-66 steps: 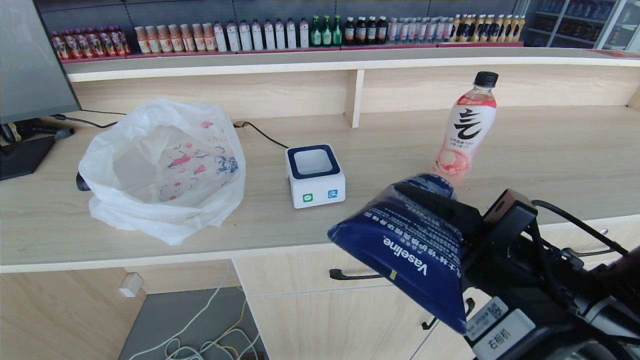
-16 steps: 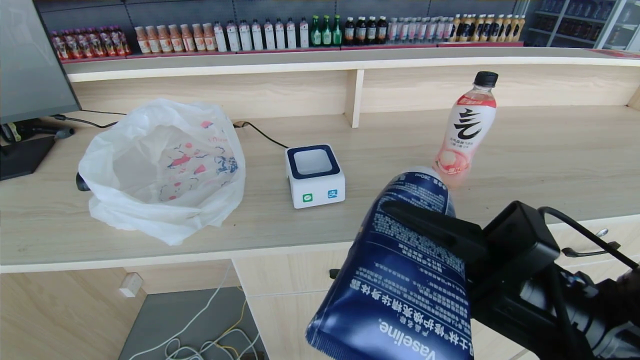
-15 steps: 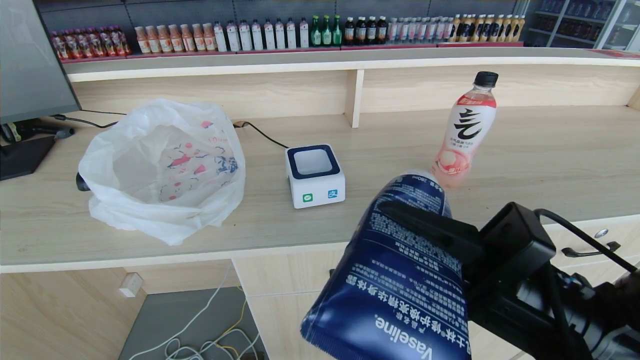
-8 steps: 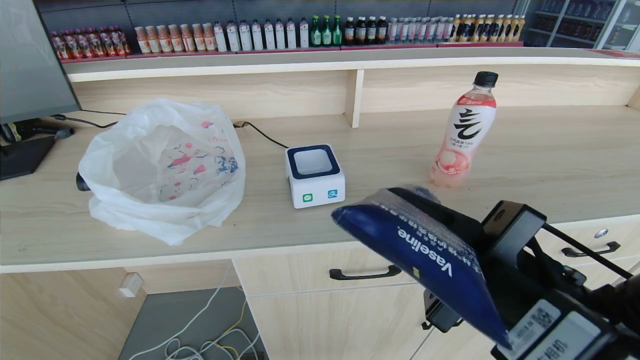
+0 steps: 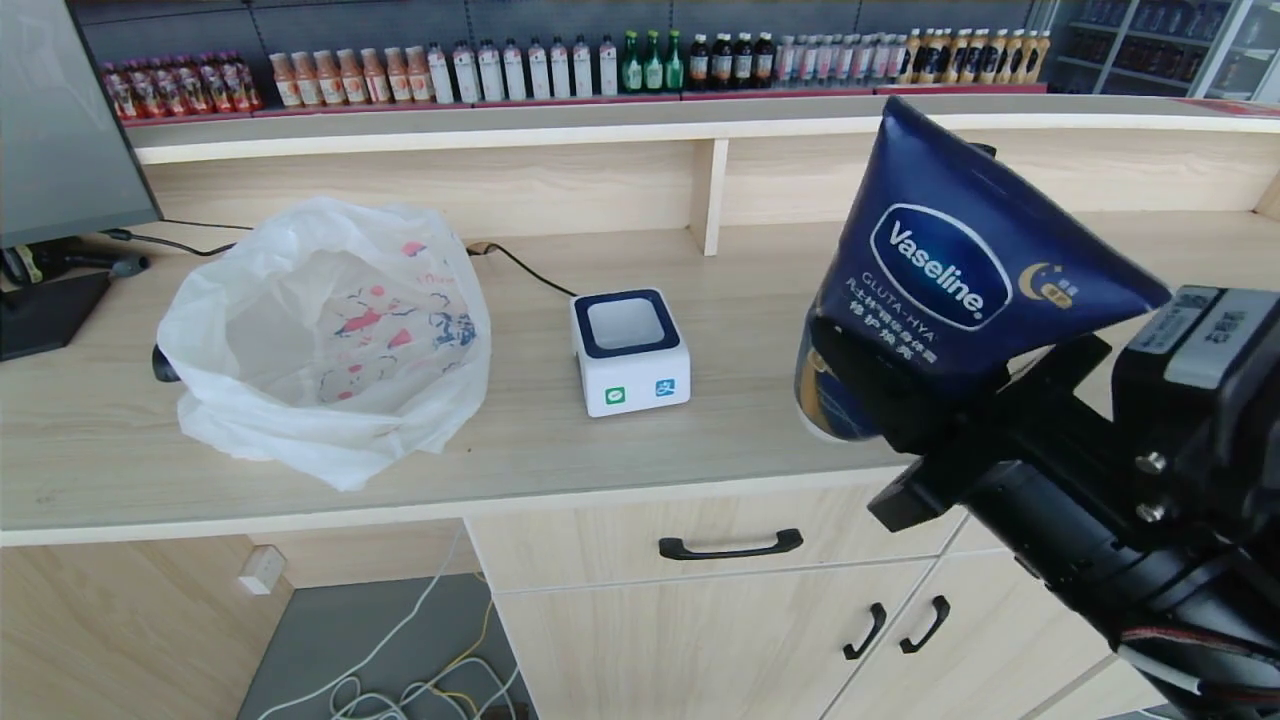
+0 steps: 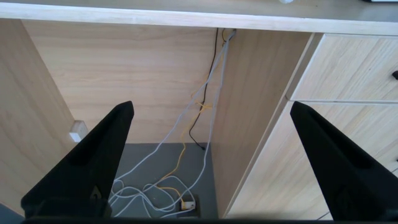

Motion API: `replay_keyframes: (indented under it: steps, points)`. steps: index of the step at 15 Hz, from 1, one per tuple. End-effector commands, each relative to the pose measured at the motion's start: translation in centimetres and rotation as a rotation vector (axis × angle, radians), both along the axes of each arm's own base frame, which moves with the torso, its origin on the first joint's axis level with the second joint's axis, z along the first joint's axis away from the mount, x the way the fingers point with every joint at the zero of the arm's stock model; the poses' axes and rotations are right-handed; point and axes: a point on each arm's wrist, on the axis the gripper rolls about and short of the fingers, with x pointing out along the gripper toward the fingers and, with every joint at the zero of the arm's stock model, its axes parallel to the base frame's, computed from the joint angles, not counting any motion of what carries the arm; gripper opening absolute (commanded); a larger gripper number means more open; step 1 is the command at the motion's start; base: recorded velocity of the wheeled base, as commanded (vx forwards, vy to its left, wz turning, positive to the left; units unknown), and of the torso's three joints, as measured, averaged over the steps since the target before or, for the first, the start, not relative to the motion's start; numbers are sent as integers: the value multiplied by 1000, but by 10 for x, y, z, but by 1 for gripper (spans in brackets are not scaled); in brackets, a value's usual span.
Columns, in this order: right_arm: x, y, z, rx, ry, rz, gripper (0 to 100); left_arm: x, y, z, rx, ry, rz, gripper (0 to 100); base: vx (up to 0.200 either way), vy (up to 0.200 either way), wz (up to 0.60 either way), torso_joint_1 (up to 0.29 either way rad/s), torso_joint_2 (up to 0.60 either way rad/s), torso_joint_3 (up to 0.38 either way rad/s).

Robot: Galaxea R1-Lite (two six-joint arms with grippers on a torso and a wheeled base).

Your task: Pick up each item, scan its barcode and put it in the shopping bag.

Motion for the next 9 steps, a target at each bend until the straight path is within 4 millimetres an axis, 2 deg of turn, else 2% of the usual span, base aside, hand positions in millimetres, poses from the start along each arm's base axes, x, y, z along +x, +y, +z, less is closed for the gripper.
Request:
replay_keyframes:
  steps: [1,4,9]
  points:
    - [19,-9,1,73,51,-37,0,0,0,0,0,0,-1,100,0,0,0,0,0,0]
    - [32,-17,-8,212,194,-7,0,0,0,0,0,0,-1,100,0,0,0,0,0,0]
    - [34,-18,-9,288,251,21,0,0,0,0,0,0,0,100,0,0,0,0,0,0]
